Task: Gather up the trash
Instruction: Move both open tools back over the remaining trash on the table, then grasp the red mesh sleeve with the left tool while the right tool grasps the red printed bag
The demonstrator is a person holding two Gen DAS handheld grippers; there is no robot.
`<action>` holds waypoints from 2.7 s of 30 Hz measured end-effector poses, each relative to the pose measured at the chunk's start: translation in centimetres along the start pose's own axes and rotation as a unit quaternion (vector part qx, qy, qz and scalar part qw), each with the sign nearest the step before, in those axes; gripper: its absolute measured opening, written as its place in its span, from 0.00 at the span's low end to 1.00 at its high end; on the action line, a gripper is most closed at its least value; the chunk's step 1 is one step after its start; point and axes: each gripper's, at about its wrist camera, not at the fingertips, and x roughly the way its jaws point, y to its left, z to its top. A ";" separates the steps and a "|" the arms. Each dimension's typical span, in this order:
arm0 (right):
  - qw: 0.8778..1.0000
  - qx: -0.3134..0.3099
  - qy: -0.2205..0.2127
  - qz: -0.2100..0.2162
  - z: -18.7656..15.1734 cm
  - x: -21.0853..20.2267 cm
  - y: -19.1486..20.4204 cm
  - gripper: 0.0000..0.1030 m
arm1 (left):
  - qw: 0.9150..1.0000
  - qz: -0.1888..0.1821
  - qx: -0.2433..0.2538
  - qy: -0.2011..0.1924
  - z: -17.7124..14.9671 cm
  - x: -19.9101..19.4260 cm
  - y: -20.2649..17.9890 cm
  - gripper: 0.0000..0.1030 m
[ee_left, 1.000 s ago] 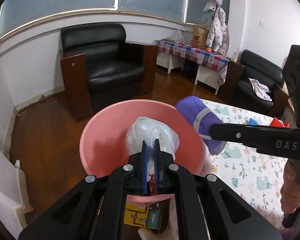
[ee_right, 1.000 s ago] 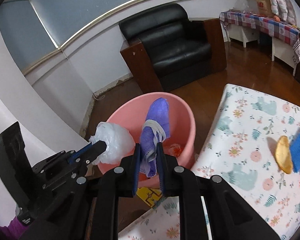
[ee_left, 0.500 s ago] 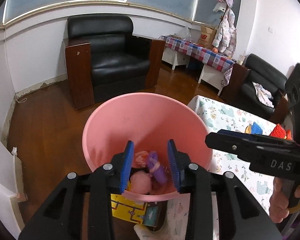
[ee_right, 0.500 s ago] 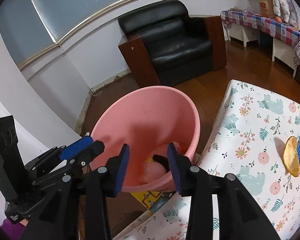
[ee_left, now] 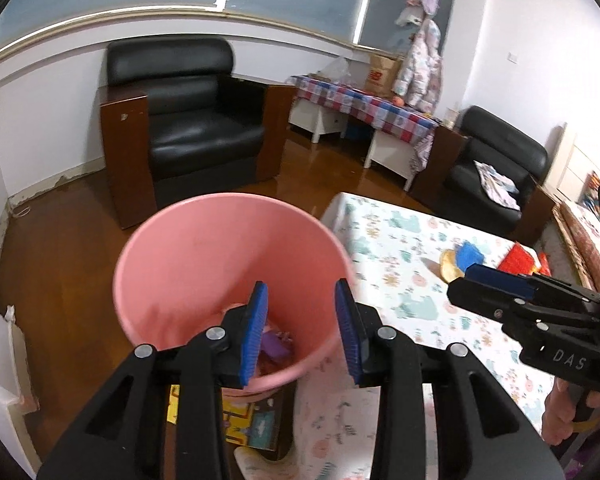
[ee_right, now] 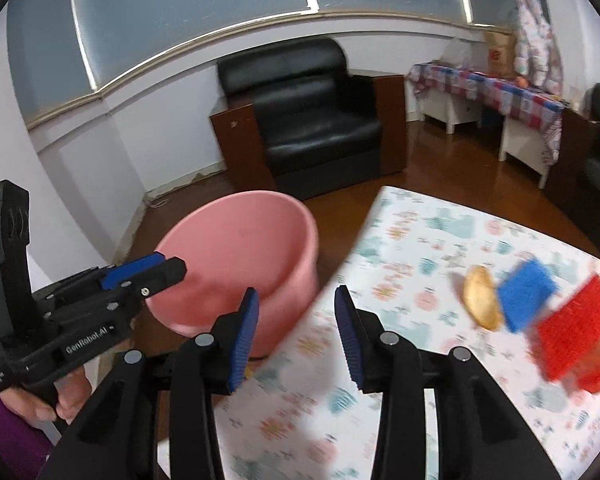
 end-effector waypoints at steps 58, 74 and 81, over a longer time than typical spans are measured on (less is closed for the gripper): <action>0.935 0.317 -0.032 -0.156 -7.1 -7.1 -29.5 0.54 | 0.926 -0.286 0.229 0.095 2.6 16.1 -25.7 0.34; 0.943 0.300 -0.020 -0.144 -8.8 -7.0 -30.1 0.25 | 0.894 -0.356 0.194 0.190 0.8 21.2 -25.6 0.34; 0.942 0.300 -0.025 -0.149 -9.3 -7.9 -29.8 0.20 | 0.896 -0.359 0.190 0.178 -0.6 19.4 -26.1 0.34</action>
